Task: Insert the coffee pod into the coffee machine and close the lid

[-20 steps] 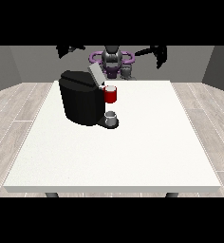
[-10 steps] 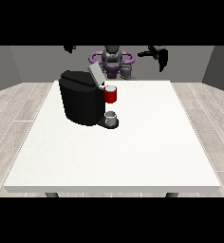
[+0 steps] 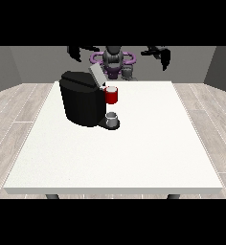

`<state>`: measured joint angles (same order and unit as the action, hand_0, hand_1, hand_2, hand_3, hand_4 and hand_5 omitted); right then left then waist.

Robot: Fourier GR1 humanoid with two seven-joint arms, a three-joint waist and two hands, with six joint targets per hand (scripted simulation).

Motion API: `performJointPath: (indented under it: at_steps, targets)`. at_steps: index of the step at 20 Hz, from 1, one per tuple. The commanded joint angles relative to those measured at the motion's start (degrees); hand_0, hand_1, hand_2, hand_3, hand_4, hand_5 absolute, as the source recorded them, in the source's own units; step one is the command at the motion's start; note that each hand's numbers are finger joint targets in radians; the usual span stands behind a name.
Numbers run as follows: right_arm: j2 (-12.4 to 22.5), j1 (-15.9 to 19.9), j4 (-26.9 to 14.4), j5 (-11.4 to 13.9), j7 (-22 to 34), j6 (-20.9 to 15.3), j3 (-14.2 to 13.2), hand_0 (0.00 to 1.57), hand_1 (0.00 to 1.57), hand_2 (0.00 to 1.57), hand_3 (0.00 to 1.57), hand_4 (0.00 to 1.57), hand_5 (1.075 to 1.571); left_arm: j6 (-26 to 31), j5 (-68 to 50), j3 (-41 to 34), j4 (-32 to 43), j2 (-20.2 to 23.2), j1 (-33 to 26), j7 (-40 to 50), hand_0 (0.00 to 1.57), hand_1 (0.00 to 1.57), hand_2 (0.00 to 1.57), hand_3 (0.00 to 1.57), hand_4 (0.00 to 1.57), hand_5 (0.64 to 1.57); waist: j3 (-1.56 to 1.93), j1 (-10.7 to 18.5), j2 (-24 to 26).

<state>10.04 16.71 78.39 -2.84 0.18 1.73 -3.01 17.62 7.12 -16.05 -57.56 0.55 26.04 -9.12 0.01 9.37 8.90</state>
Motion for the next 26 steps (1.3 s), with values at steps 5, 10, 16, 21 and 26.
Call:
performJointPath:
  at_steps: [5, 10, 16, 21, 26]
  targets:
    - [-1.2, 5.0, -7.4, -0.9, -0.5, 0.7, -1.6, 0.00, 0.00, 0.00, 0.00, 0.00, 1.571, -5.0, -5.9, 7.4, -9.5, -0.5, -7.9, 1.8, 0.00, 0.00, 0.00, 0.00, 0.00, 1.571, 0.00, 0.0, -4.1]
    - [-1.2, 10.7, -9.7, -0.4, -1.4, 0.6, -2.1, 0.00, 0.00, 0.00, 0.00, 0.00, 1.571, -2.4, -6.7, 4.5, -15.4, 1.9, -8.2, 4.3, 0.00, 0.00, 0.00, 0.00, 0.00, 1.571, -0.01, -1.1, -7.8]
    - [0.2, 12.8, -12.4, 0.1, -0.4, 3.2, -2.1, 0.00, 0.00, 0.00, 0.00, 0.00, 1.571, -5.6, -6.3, 6.3, -19.4, 1.3, -12.3, 5.4, 0.00, 0.00, 0.00, 0.00, 0.00, 1.571, -0.01, -2.7, -8.0]
    - [-2.3, 15.8, -14.2, 3.5, -2.7, 0.5, -0.1, 0.00, 0.00, 0.00, 0.00, 0.00, 1.571, -4.3, -8.2, 4.4, -19.0, 5.0, -10.5, 5.3, 0.00, 0.00, 0.00, 0.00, 0.00, 1.571, -0.01, -3.2, -10.8]
    - [1.0, 19.8, -19.7, 2.4, -6.5, 2.5, -3.9, 0.00, 0.00, 0.00, 0.00, 0.04, 1.571, -4.7, -9.5, 6.2, -24.4, 4.0, -9.8, 7.9, 0.00, 0.00, 0.00, 0.00, 0.00, 1.571, 0.00, -0.4, -13.1]
